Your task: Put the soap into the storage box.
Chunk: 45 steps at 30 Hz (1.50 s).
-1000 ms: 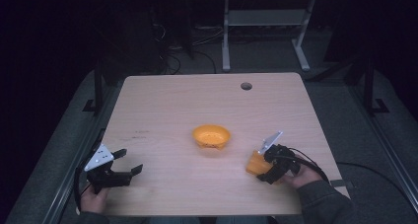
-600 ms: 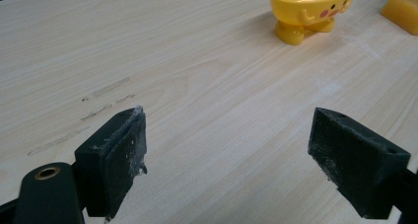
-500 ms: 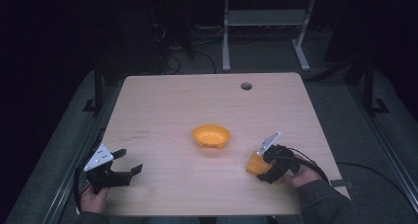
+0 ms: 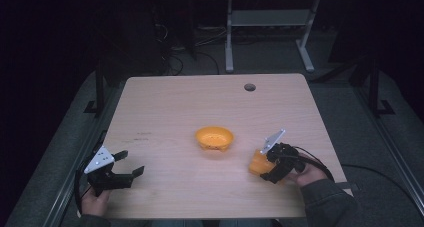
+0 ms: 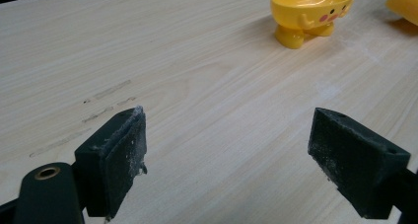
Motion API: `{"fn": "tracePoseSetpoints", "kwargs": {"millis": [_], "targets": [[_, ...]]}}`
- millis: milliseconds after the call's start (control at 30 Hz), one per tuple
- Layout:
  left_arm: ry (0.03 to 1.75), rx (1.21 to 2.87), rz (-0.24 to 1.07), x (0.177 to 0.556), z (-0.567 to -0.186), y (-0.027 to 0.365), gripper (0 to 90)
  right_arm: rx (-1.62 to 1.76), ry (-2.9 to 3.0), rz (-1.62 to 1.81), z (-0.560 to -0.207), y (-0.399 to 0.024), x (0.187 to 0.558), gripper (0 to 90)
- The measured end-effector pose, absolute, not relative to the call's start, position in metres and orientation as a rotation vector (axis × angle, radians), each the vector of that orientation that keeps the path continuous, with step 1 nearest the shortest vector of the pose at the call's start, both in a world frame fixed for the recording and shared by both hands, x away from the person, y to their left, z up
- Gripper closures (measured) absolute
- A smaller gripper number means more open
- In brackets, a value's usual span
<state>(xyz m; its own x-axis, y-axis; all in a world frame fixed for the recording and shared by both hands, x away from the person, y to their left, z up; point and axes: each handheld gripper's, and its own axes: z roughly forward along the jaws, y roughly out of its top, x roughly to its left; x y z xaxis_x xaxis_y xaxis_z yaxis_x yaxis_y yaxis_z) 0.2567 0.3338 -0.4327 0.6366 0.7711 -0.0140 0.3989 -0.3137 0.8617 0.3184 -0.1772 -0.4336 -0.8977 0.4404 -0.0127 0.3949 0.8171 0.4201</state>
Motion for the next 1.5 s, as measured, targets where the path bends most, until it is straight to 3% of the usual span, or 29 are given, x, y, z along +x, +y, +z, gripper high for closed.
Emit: {"fn": "tracePoseSetpoints", "kwargs": {"millis": [1500], "targets": [[0.921, 1.943, 0.51, 0.257, -0.433, 0.334, 14.3, 0.571, 2.887, 0.691, -0.4, -0.159, 0.35, 20.7]]}}
